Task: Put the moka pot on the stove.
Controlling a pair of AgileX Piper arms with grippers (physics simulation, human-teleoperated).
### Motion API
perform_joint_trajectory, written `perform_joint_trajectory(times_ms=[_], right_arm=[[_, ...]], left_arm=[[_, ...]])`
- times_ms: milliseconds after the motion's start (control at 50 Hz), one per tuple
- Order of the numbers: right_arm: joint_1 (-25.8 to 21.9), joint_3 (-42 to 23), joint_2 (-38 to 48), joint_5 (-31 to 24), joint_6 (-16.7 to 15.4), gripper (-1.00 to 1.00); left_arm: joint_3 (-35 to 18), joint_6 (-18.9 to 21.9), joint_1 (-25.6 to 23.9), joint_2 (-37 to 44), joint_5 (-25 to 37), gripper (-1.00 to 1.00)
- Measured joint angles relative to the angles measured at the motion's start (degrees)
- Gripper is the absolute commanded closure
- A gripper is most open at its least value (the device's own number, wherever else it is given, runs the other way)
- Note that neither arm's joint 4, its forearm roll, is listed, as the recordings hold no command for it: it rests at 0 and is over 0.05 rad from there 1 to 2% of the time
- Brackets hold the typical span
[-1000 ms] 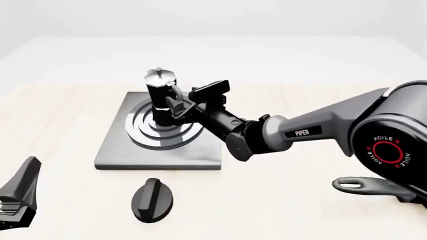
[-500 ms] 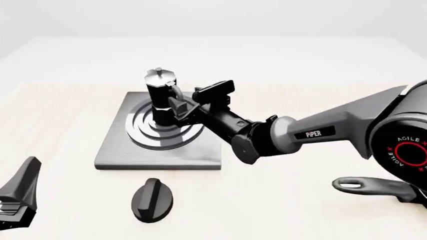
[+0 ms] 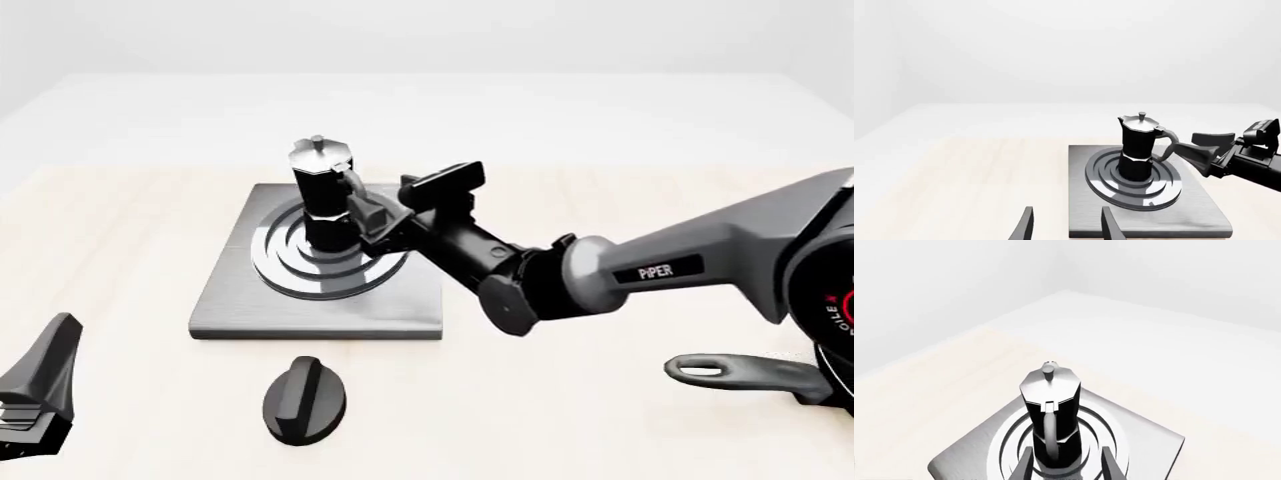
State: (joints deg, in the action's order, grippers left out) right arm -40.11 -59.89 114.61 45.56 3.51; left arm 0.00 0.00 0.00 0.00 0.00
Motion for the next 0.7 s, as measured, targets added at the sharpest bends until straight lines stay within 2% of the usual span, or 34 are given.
perform_joint_trajectory(times_ms=[700], right_arm=[[2.38,7.32,-4.18,3.95,0.60,-1.00]], left_arm=[[0.00,0.00,0.00,0.00,0.00,-1.00]])
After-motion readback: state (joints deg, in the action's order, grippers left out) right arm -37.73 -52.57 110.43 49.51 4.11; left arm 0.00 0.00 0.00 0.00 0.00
